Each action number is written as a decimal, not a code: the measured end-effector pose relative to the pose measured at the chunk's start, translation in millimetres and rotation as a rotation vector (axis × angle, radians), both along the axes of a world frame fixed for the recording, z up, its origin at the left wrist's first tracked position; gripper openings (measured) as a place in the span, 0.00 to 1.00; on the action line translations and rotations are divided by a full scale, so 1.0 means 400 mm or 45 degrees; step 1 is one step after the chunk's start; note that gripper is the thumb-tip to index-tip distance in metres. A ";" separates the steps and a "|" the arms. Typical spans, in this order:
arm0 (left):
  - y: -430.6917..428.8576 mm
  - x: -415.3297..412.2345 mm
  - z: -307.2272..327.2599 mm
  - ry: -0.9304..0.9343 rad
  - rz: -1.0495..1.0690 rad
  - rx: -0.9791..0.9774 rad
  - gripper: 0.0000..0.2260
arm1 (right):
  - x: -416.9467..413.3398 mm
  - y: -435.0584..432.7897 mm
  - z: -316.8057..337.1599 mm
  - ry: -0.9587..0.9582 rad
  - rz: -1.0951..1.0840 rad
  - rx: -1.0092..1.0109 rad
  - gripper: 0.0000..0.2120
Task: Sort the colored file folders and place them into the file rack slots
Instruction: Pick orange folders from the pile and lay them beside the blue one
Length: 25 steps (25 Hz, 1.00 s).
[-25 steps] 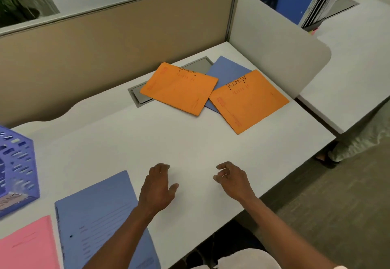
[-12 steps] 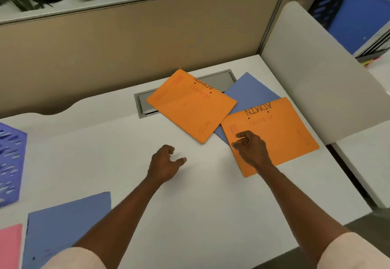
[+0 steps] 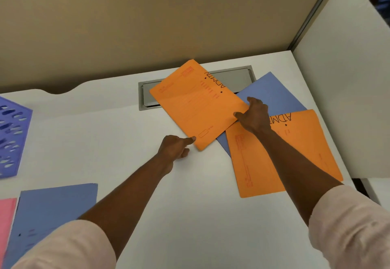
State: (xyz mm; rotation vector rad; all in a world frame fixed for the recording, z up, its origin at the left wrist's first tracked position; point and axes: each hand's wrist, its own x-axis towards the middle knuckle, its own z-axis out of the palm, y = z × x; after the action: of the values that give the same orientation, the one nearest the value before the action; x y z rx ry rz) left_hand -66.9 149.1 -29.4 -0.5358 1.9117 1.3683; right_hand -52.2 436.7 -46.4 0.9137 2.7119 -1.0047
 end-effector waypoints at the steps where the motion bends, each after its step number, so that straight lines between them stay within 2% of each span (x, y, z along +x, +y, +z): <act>1: 0.006 -0.003 -0.003 -0.018 0.033 0.024 0.19 | -0.010 0.003 -0.015 -0.027 0.026 -0.006 0.41; 5: 0.026 -0.010 0.021 -0.123 0.085 0.124 0.21 | -0.039 -0.004 -0.044 -0.027 0.012 -0.025 0.37; 8: 0.028 -0.006 0.032 -0.149 0.146 0.132 0.21 | -0.047 -0.029 -0.042 0.137 -0.051 -0.016 0.29; 11: 0.008 0.002 0.048 -0.142 0.213 0.154 0.22 | -0.041 -0.082 -0.007 0.293 -0.058 -0.048 0.25; 17: -0.058 0.046 0.069 -0.112 0.303 0.177 0.21 | 0.074 -0.244 0.073 0.739 -0.097 -0.423 0.20; 19: -0.087 0.077 0.068 -0.079 0.279 0.182 0.26 | 0.114 -0.279 0.099 0.864 -0.122 -0.517 0.19; 21: -0.124 0.116 0.064 -0.009 0.168 0.078 0.39 | 0.152 -0.302 0.129 0.935 -0.118 -0.588 0.18; 22: -0.147 0.134 0.063 0.065 0.067 -0.061 0.44 | 0.170 -0.310 0.145 0.954 -0.109 -0.614 0.18; 25: -0.234 0.147 0.077 0.438 -0.116 -0.443 0.49 | 0.219 -0.323 0.198 0.960 -0.062 -0.695 0.18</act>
State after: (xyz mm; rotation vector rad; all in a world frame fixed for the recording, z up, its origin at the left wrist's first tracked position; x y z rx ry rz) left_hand -8.1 55.5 1.3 -0.3868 2.4473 1.1282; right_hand 35.6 307.4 32.6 0.5639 2.6259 -2.3275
